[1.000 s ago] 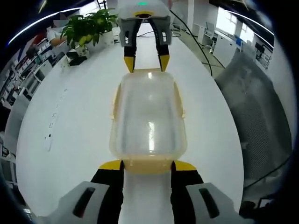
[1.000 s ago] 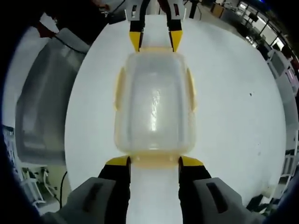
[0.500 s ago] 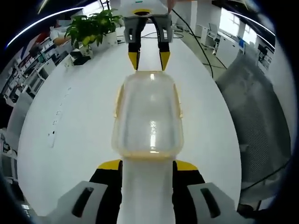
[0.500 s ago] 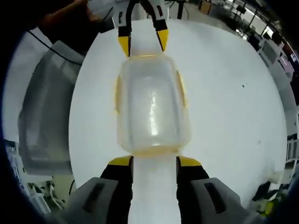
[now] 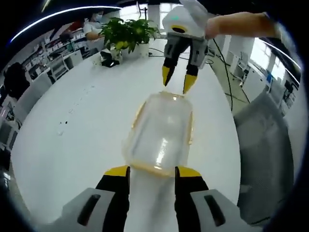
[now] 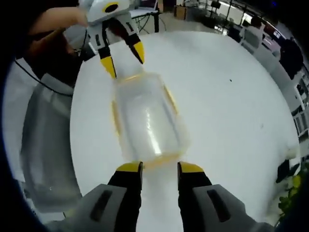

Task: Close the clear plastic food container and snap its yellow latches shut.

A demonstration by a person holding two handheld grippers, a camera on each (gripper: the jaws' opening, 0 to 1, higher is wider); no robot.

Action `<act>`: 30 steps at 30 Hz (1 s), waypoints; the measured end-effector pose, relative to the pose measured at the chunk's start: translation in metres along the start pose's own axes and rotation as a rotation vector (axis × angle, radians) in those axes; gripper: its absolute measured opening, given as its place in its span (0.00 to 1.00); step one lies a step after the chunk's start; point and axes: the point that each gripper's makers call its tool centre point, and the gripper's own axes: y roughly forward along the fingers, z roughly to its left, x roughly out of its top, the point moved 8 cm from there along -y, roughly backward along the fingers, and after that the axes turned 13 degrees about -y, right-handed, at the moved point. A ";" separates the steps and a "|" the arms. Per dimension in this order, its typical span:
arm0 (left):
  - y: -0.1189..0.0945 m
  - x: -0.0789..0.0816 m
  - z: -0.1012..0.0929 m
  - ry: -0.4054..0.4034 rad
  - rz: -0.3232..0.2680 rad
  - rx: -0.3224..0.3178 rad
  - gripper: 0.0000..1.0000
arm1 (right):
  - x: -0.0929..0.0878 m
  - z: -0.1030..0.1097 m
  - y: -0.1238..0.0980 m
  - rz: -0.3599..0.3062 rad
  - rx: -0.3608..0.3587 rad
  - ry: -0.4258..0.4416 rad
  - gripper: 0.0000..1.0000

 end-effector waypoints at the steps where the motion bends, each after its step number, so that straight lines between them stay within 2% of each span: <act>1: 0.000 -0.002 0.000 -0.041 -0.016 0.016 0.29 | -0.001 0.000 0.001 -0.009 -0.016 0.030 0.25; 3: 0.001 -0.005 0.000 -0.129 -0.050 0.033 0.27 | -0.001 0.001 0.002 -0.032 -0.038 0.062 0.25; 5: 0.003 -0.011 0.000 -0.190 -0.060 0.058 0.26 | -0.001 0.004 0.004 -0.061 -0.045 0.098 0.25; 7: 0.004 -0.016 0.000 -0.227 -0.074 0.082 0.25 | -0.003 0.006 0.007 -0.070 -0.047 0.118 0.25; 13: 0.009 -0.023 -0.004 -0.378 -0.128 0.090 0.24 | -0.010 0.013 0.013 -0.101 -0.065 0.200 0.24; 15: 0.011 -0.025 -0.005 -0.409 -0.139 0.081 0.24 | -0.011 0.014 0.013 -0.132 -0.073 0.244 0.23; 26: 0.017 -0.025 -0.010 -0.480 -0.162 0.075 0.20 | -0.019 0.014 0.015 -0.207 -0.074 0.390 0.22; 30: 0.019 -0.027 -0.007 -0.566 -0.183 0.061 0.20 | -0.020 0.013 0.018 -0.254 -0.066 0.488 0.22</act>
